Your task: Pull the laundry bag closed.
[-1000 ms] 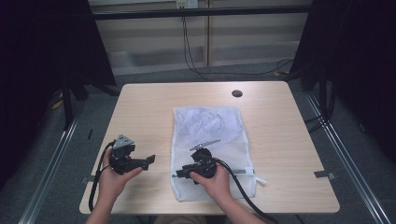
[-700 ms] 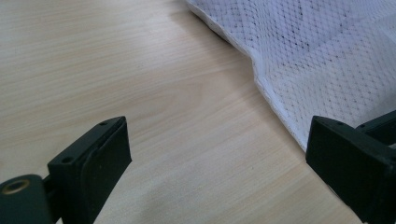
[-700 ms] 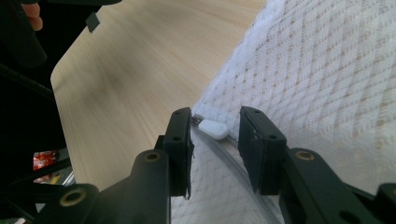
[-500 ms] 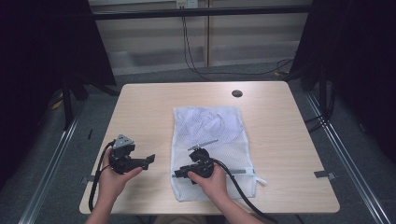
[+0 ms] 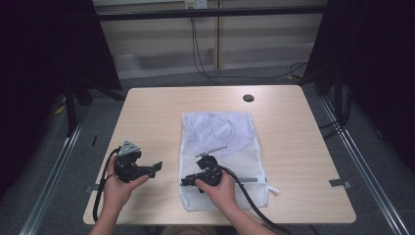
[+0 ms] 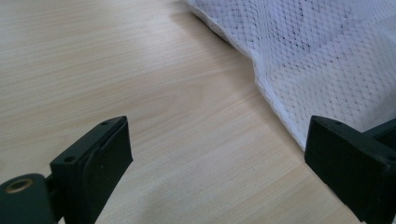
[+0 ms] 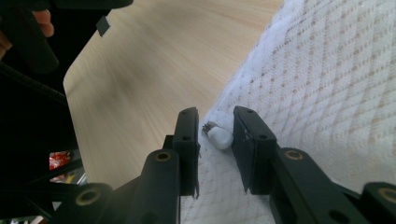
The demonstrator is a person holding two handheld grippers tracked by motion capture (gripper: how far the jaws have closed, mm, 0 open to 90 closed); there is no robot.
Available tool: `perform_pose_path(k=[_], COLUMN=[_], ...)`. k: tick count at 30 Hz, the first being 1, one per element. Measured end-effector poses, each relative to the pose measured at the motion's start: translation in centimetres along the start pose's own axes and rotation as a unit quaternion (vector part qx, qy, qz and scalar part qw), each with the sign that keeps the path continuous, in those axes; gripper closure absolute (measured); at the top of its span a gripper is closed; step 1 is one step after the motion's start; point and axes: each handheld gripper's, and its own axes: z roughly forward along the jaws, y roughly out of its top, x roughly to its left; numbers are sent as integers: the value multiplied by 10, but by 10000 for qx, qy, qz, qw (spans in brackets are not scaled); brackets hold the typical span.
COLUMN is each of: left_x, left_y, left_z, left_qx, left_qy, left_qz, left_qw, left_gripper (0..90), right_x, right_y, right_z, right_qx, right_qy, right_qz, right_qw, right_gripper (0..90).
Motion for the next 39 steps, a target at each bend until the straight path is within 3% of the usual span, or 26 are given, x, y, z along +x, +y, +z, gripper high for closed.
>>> perform_pose_path(k=[28, 39], left_x=[0, -3], left_y=[0, 0], left_z=[0, 0], left_qx=[-30, 19], left_qy=[-21, -121], left_qz=[-58, -83], left_qw=[10000, 9999], left_gripper=[76, 76], right_x=[5, 6], right_y=[3, 5], right_z=[13, 5], right_qx=[224, 81], right_qy=[-113, -140], right_qz=[4, -13], right_qw=[9997, 9999], right_gripper=[823, 855])
